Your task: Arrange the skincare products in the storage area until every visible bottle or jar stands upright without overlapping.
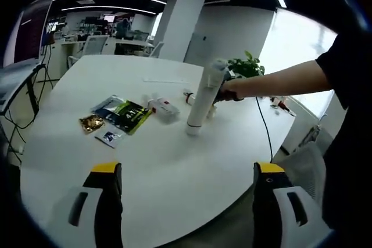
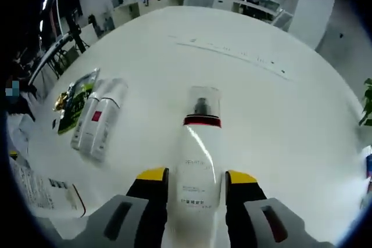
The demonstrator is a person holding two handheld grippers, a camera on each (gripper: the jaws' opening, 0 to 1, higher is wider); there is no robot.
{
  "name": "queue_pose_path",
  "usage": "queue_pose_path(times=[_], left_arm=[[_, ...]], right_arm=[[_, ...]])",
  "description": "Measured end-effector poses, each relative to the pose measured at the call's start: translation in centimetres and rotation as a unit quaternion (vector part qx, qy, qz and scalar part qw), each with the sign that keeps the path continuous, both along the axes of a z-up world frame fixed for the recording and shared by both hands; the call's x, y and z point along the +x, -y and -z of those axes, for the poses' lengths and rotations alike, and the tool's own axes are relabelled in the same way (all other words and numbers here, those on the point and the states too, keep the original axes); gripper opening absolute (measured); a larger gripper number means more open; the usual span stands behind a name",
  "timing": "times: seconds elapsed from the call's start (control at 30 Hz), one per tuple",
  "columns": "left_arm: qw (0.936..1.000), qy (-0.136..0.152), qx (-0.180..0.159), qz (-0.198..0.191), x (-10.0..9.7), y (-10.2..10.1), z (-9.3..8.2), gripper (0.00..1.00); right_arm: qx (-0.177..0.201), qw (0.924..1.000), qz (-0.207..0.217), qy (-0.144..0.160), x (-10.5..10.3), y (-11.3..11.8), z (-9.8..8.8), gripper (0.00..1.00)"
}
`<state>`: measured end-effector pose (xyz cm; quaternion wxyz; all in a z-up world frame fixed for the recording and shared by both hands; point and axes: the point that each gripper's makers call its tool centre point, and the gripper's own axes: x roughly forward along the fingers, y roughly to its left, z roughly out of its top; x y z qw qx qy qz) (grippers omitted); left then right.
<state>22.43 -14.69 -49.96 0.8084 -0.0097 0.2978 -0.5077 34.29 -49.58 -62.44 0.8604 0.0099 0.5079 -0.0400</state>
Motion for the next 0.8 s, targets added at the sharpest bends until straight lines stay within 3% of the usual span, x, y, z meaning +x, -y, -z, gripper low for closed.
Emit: queue_pose_path(times=[0.1,0.6,0.8], left_arm=[[1.0000,-0.003,0.005,-0.001,0.0,0.0,0.2,0.86],[0.9994,-0.014,0.030,0.012,-0.4,0.1,1.1,0.87],[0.9994,-0.018,0.028,0.008,-0.1,-0.3,1.0,0.87]], right_arm=[[-0.004,0.9999,-0.010,-0.005,0.1,0.1,-0.3,0.23],[0.008,0.9987,-0.048,-0.018,-0.3,0.3,-0.1,0.20],[0.010,0.9992,-0.037,0.007,0.0,0.5,-0.3,0.20]])
